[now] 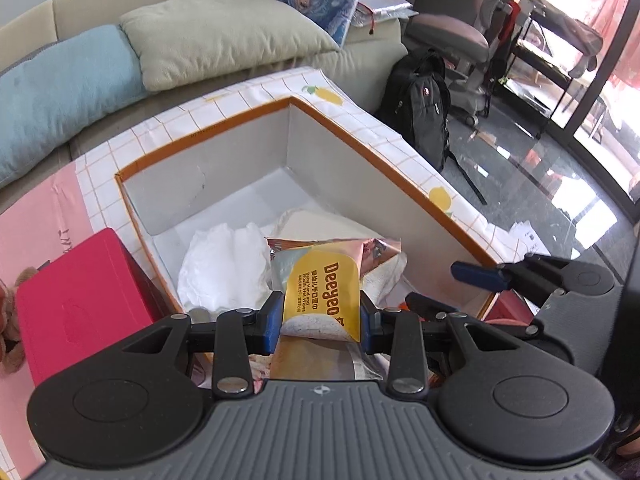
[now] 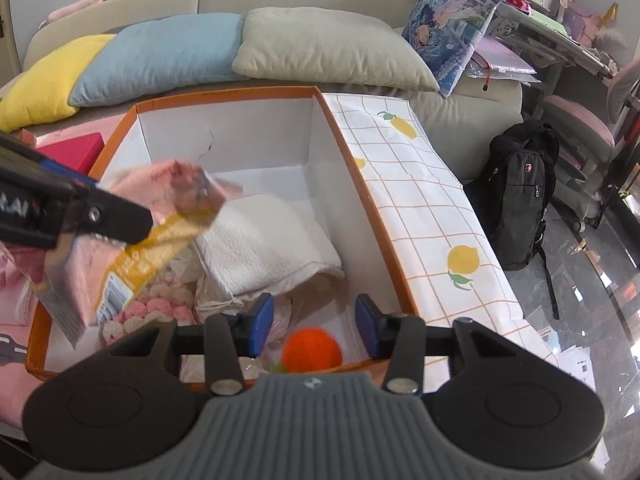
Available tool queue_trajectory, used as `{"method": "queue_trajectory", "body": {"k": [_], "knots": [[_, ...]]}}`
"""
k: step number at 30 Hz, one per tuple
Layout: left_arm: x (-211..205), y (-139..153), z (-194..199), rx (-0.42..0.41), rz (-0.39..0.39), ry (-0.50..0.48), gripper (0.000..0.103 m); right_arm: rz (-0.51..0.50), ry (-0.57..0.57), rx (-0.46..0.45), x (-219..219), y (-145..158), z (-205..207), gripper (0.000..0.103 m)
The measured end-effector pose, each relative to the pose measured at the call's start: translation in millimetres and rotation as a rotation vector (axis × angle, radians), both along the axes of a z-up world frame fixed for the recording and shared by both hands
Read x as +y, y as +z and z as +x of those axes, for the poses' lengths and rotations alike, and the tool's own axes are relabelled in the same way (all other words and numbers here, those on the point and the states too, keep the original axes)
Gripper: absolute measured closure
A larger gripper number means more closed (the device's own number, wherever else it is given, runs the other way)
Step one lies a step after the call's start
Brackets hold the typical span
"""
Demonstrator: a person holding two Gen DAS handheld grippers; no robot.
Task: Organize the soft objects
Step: 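Carry the snack packet and crocheted fruit into the white box and open both tools, then move both tools back over the pink and white cloths on the table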
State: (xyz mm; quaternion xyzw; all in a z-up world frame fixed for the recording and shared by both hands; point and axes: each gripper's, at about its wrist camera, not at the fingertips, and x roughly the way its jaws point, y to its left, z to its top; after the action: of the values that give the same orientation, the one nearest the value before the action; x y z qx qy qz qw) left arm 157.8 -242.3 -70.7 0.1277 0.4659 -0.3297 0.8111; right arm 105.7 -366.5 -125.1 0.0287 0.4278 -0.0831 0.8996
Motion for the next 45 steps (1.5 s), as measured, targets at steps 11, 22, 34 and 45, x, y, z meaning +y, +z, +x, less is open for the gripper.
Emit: {"method": "queue_trajectory", "body": {"k": [11, 22, 34, 45], "knots": [[-27.4, -20.6, -27.6, -0.119, 0.191, -0.311, 0.062, 0.104, -0.119, -0.075, -13.4, 5.7, -10.1, 0.049], [-26.2, -50.8, -19.5, -0.076, 0.255, -0.29, 0.06, 0.08, -0.073, -0.064, -3.6, 3.2, -7.5, 0.042], [6.5, -3.5, -40.9, -0.199, 0.147, -0.271, 0.029, 0.09, -0.108, -0.108, -2.8, 18.1, -16.0, 0.041], [89.5, 43.0, -56.5, -0.256, -0.053, -0.003, 0.027, 0.146, -0.097, -0.171, 28.5, 46.0, -21.6, 0.04]]}}
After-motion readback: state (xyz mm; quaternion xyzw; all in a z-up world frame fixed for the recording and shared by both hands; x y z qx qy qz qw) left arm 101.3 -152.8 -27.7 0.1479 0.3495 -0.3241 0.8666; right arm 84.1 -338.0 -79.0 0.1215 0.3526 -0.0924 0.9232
